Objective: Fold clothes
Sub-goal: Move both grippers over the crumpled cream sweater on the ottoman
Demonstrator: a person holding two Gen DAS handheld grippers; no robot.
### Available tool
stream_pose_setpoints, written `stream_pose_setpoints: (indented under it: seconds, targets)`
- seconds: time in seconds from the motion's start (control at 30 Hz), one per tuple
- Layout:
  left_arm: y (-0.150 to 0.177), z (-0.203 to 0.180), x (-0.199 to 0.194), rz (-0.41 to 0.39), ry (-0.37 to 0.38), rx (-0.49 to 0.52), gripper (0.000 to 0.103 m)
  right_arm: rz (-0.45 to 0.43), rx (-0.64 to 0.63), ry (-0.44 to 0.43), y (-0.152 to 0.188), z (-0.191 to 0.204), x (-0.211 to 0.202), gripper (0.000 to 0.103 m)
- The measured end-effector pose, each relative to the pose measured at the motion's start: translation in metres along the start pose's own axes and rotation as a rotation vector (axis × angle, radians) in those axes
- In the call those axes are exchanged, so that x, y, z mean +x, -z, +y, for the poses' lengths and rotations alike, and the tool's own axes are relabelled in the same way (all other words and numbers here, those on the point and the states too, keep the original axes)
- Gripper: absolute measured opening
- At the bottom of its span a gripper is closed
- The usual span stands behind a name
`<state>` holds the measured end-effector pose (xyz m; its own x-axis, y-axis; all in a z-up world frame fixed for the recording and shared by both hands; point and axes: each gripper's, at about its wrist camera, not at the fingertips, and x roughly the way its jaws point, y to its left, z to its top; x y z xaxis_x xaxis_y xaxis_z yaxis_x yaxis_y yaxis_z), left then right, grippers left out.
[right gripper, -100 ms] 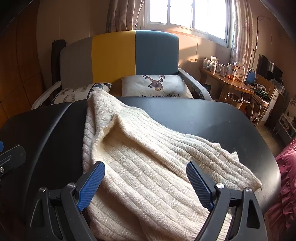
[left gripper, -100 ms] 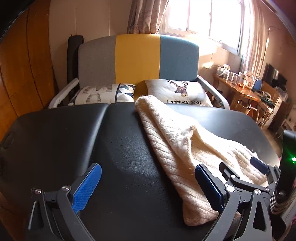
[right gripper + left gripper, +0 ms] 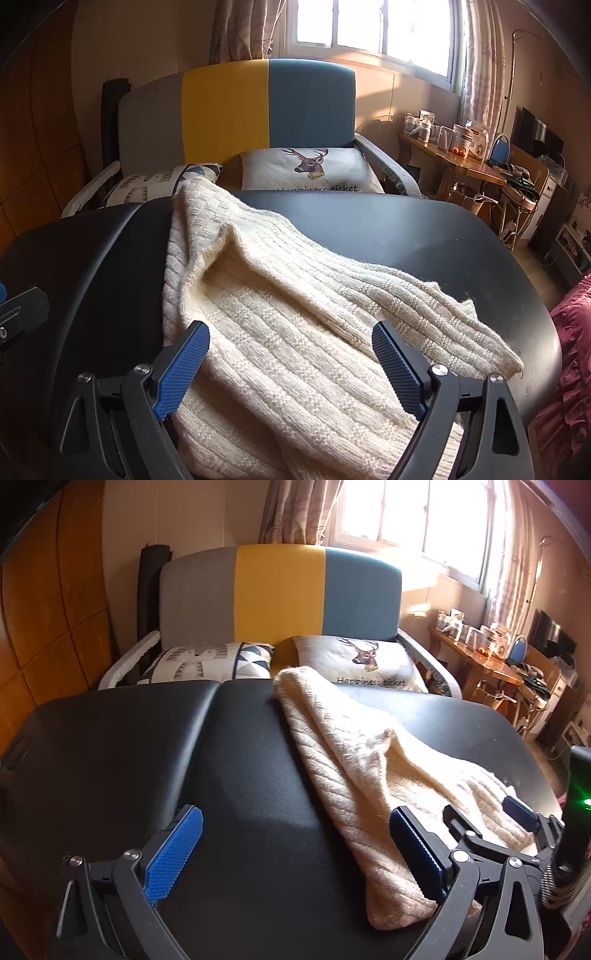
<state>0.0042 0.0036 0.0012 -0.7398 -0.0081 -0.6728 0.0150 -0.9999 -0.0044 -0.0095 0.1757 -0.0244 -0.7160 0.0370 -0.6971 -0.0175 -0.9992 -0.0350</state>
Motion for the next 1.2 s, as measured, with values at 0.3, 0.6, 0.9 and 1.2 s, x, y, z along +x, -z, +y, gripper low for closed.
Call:
stream_pose_setpoints:
  seconds: [0.3, 0.6, 0.9, 1.2]
  targets:
    - [0.012, 0.008, 0.010, 0.034, 0.044, 0.004, 0.102, 0.012, -0.006, 0.000, 0.005, 0.003, 0.000, 0.091]
    - [0.038, 0.034, 0.037, 0.154, 0.200, -0.062, 0.102, 0.016, -0.016, -0.019, 0.004, 0.003, 0.000, 0.091]
    - [0.091, 0.108, 0.073, 0.327, 0.398, -0.265, 0.102, 0.118, 0.157, -0.626, 0.000, -0.054, 0.006, 0.091]
    - [0.117, 0.168, 0.068, 0.317, 0.178, -0.328, 0.102, 0.185, 0.337, -0.531, -0.037, -0.157, 0.033, 0.091]
